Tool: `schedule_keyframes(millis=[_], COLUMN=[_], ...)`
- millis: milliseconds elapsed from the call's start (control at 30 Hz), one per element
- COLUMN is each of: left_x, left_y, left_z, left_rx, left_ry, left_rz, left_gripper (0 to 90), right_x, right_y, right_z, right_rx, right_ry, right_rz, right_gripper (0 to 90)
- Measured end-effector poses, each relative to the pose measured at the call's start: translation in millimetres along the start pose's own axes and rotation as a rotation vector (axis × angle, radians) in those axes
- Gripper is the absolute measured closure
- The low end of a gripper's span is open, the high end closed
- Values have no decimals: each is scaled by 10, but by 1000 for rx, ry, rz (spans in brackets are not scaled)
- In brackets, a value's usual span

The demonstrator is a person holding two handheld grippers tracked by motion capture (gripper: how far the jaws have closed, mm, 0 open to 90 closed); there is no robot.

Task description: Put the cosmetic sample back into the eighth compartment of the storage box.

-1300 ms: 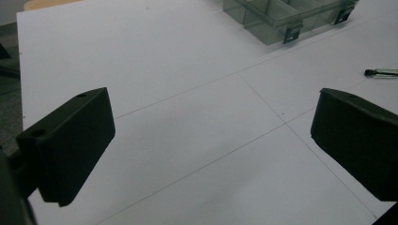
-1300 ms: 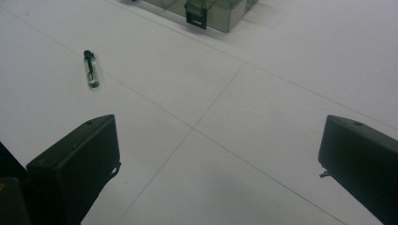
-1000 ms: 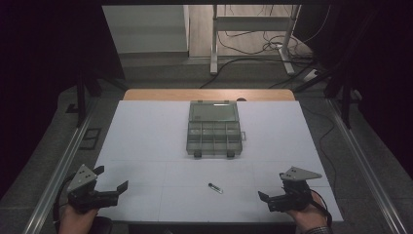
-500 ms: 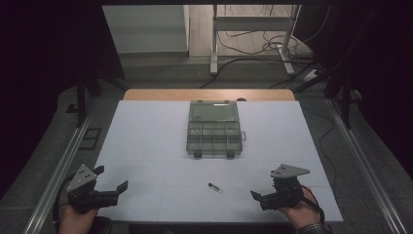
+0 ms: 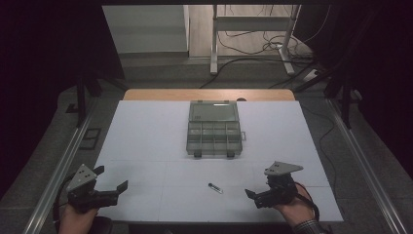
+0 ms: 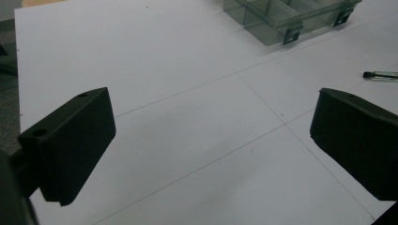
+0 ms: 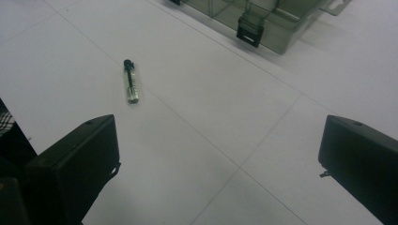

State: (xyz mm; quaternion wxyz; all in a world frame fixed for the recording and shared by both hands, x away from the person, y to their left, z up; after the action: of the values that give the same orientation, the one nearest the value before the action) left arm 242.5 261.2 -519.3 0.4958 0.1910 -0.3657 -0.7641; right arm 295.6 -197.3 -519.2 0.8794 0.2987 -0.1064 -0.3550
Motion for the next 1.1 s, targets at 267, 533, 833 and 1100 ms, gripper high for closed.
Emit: schedule_keyframes(millis=[267, 533, 833, 1100], left_x=[1, 3, 4, 6], left_y=[0, 0, 0, 0], left_z=[-1, 0, -1, -2], left_rx=[-1, -2, -3, -3], left_ry=[1, 1, 1, 2], left_rz=[-1, -3, -5, -9], left_gripper=[12, 12, 12, 12], right_x=[-66, -112, -135, -175], right_y=[82, 145, 197, 239], right_z=[-92, -189, -290, -349], right_rx=[-14, -40, -65, -99], right_ry=[14, 26, 38, 49], right_rz=[19, 37, 49, 30], right_gripper=[0, 0, 0, 0])
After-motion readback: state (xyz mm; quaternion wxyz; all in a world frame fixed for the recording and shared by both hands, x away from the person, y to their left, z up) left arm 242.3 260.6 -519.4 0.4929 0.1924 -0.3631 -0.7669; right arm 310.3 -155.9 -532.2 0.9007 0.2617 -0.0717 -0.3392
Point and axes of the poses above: each handheld gripper's, and its own axes: z roughly backward along the jaws, y roughly out of its top, x roughly to its right, the point moved 7 cm from there along -z, roughly forward along the jaws, and after that the axes turned 8 degrees about -x, right-handed, at the moved point
